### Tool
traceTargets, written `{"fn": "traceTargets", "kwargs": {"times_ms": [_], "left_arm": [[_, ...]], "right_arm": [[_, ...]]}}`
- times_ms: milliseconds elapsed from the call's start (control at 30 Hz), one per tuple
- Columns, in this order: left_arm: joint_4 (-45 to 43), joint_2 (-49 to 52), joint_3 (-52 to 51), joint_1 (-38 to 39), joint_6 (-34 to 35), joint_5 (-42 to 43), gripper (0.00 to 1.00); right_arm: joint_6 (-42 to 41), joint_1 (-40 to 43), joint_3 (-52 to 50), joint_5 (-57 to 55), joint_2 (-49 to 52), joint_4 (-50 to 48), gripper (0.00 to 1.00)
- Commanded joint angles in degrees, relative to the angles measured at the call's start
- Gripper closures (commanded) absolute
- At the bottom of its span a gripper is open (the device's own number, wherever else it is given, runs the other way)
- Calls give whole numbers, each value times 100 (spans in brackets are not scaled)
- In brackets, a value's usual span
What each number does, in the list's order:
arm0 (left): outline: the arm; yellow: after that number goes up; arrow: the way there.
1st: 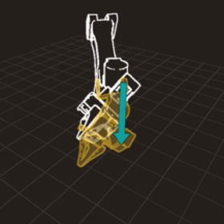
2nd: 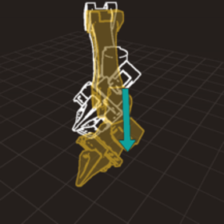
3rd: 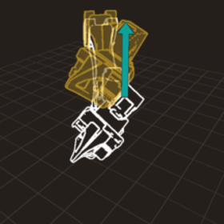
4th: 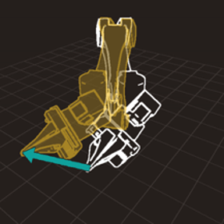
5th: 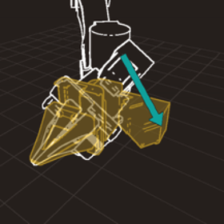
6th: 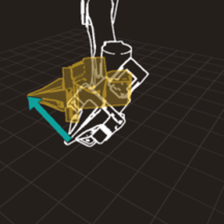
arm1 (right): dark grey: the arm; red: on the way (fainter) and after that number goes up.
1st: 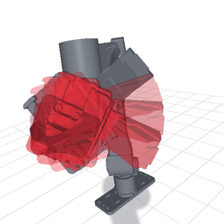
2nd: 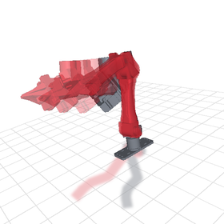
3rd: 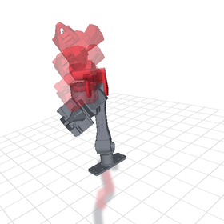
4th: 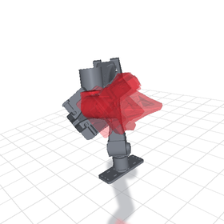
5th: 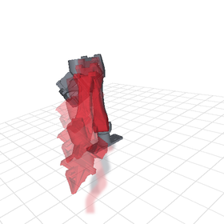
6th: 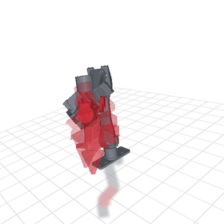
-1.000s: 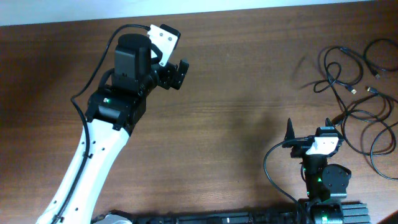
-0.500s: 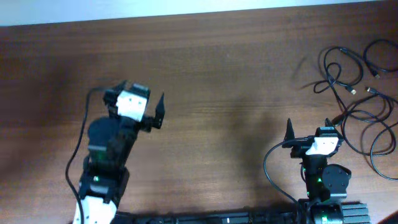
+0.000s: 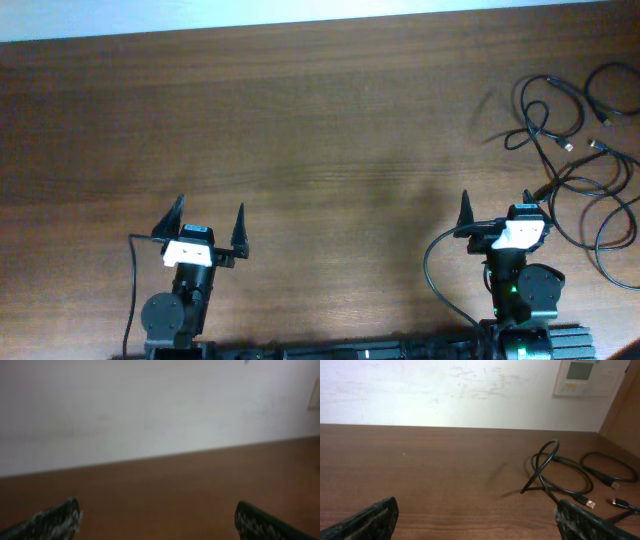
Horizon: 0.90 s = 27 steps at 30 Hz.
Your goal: Untangle cables
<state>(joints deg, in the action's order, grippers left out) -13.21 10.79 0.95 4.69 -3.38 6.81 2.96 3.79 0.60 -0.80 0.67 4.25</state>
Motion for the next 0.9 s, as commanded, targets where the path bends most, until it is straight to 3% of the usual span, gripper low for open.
{"fn": "traceTargets", "kwargs": {"times_ms": [0,100,867], "left_arm": [[1014,-710,-48,-111,341,-302,1],[1797,-1051,-48,-122,404,-444,1],[1801,-1049,-48,-748,382,-599,1]], "right_arm": [[-42,-39,-28,11,-48,31,1],[-42,-39,-28,11,-48,31,1],[-42,-42,-28,9,-48,33,1]]}}
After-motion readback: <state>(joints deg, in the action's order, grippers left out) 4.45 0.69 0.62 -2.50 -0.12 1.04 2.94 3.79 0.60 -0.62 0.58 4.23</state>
